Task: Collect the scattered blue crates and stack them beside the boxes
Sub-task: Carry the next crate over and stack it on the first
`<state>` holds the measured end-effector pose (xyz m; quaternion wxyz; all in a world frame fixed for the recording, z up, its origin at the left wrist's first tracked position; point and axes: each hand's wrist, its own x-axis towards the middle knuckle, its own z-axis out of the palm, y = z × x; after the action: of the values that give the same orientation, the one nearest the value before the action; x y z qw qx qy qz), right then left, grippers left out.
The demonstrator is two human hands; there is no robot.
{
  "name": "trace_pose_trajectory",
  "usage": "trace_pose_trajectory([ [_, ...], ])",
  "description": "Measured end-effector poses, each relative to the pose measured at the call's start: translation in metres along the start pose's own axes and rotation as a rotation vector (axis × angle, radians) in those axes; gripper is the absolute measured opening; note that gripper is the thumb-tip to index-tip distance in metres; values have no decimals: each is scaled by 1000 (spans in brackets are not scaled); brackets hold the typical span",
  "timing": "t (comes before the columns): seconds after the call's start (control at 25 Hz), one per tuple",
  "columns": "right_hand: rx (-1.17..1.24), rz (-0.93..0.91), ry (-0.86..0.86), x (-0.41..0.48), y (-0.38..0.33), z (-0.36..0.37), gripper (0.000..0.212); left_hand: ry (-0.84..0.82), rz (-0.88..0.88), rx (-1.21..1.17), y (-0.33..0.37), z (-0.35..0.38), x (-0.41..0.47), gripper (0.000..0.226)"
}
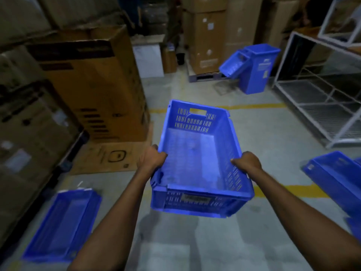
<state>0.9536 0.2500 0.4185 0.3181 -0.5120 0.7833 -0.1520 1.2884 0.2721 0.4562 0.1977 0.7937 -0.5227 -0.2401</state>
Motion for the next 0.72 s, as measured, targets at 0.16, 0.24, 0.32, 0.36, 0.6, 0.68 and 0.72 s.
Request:
trace_pose_trajectory([
  [0.16, -75, -171, 63, -72, -96, 92, 73, 118, -159, -31, -120, -61, -42, 23],
  [0.24, -122, -273, 31, -115, -136, 141, 54, 167, -254, -48, -192, -95, -65, 34],
  [0.32, -195, -345, -29, -164, -171, 194, 38, 193, -353, -113, -267, -131, -86, 50],
  [0.36, -220, -373, -52, -187, -185, 218, 36, 199, -395, -154, -301, -148, -94, 59],
  [0.6, -280, -452, -168, -284, -251, 343, 32, 149, -478, -64, -437, -252, -147, 36],
  [0.68, -273, -462, -202, -305, -275, 378, 39, 184, -497, -42, -466, -276, -158, 36],
  [0.72, -275, -459, -217, -313, -287, 394, 41, 199, -514, -37, -480, -286, -159, 39],
])
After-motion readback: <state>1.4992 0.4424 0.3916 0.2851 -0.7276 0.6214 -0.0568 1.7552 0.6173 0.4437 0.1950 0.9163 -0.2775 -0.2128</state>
